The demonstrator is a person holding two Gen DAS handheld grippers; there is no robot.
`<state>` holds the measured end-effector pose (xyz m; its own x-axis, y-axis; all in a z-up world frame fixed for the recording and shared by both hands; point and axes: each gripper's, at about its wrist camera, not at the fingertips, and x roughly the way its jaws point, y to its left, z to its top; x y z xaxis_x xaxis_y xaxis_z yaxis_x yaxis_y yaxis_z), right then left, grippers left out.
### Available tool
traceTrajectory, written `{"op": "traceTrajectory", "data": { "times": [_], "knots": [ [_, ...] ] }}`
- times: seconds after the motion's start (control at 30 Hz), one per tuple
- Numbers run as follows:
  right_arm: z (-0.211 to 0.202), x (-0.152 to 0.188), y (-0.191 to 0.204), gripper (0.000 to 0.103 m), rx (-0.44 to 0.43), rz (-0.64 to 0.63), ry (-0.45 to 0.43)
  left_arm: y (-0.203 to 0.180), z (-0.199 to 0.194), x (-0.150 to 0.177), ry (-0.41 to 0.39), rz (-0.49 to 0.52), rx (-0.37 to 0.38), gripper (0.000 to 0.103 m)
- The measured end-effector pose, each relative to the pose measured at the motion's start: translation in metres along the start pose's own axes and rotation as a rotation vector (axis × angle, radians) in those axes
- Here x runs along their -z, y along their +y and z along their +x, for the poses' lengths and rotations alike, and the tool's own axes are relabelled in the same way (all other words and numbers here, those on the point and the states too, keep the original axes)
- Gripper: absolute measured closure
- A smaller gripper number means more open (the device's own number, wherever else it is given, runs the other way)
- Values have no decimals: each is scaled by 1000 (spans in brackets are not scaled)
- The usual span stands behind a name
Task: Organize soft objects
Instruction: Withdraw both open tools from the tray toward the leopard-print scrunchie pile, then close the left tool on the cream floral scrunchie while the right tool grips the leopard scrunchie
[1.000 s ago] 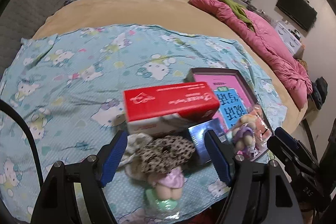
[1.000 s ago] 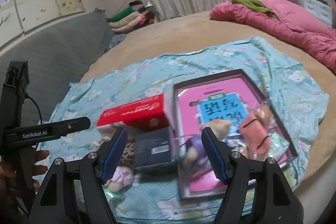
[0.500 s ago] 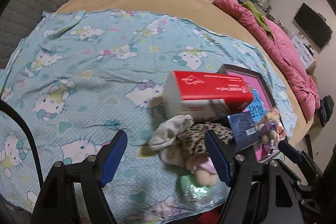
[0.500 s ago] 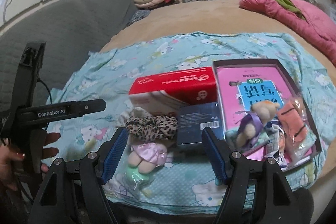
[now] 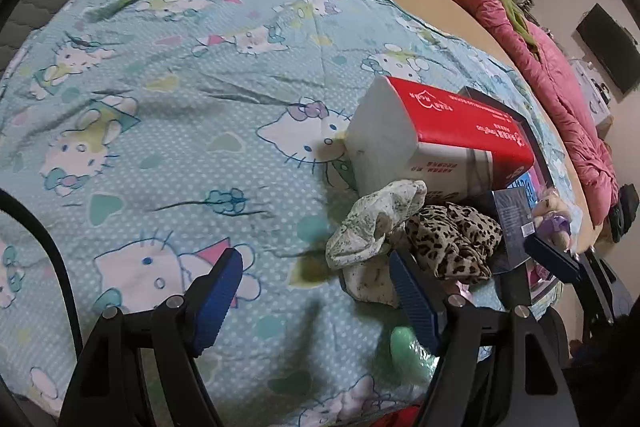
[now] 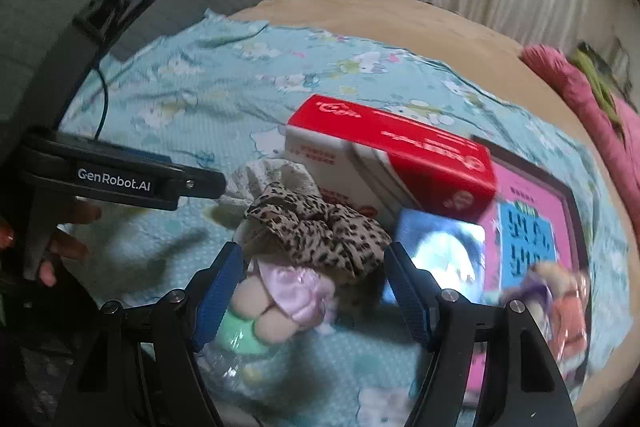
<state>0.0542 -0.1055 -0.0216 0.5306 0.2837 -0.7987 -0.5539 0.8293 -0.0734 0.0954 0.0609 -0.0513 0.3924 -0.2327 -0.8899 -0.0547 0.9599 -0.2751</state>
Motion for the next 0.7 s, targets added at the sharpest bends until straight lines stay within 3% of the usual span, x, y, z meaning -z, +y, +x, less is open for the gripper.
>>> {"op": "traceTrajectory", "data": {
  "times": [0.13,0.2,0.27,0.33,0.5,0.6,0.67,0.7],
  "knots": [
    [21,-8,2,29,3,-61,14,-2,12,-5,20,16,15,28],
    [32,-11,1,35,14,-98,26,-3,17,-9,30,20,16,28],
    [40,-12,0,57,5,-113,52,-5,21,-12,38,27,16,28],
    [45,-12,-4,70,-22,-100,64,-7,24,-14,43,36,21,28],
    [44,-10,-20,87,-72,7,56,-13,31,-18,48,61,34,29],
    [39,-9,-30,91,-99,69,51,-16,35,-20,48,54,62,40],
    [35,-8,-37,93,-116,104,43,-17,39,-21,55,53,78,53],
    [33,-8,-39,93,-124,117,41,-18,41,-22,63,58,88,68]
  ]
}}
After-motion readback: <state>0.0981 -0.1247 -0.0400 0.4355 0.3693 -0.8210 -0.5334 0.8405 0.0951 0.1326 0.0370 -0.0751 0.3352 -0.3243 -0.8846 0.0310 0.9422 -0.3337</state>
